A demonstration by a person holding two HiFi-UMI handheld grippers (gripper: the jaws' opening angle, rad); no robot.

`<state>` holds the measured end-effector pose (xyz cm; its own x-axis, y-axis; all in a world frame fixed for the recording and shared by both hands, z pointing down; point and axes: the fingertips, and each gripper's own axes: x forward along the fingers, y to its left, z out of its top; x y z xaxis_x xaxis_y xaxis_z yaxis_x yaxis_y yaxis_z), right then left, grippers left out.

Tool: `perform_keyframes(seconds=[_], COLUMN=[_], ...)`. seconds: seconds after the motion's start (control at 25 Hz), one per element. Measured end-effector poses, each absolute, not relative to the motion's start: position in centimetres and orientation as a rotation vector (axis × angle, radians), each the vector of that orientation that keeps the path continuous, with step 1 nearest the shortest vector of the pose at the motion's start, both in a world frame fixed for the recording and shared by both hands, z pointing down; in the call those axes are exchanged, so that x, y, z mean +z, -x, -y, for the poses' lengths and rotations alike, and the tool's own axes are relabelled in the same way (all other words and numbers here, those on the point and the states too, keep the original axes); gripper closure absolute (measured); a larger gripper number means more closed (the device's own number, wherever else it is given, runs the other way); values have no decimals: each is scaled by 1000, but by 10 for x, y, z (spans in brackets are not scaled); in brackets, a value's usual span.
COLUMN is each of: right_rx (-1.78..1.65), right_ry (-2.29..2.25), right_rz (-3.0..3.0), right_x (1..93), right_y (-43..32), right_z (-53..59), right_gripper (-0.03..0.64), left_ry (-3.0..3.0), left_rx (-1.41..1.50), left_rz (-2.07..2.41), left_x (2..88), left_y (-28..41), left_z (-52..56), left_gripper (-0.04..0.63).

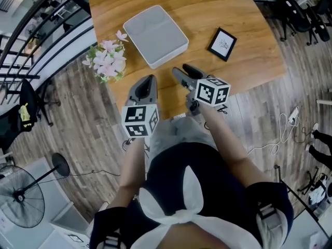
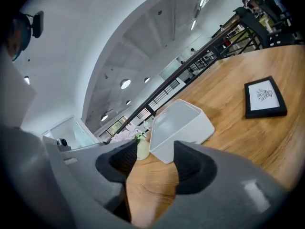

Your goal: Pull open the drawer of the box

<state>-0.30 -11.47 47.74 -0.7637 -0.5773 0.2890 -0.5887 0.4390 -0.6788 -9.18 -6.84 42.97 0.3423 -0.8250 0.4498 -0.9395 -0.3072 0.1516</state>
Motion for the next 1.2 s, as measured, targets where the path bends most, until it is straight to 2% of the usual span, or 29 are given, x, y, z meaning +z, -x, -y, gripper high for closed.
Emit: perform_keyframes(seconds=[1.2], right_rx=[1746], right_ry=[-899], right_rz=[2636], right_x=[544], right_y=[36], right_z=[161], right_gripper=[291], left_ry=[-2158], left_rx=[533], left_rz=[1472], left_x=[484], left_y=[101], left_z=[102], left_gripper=[577])
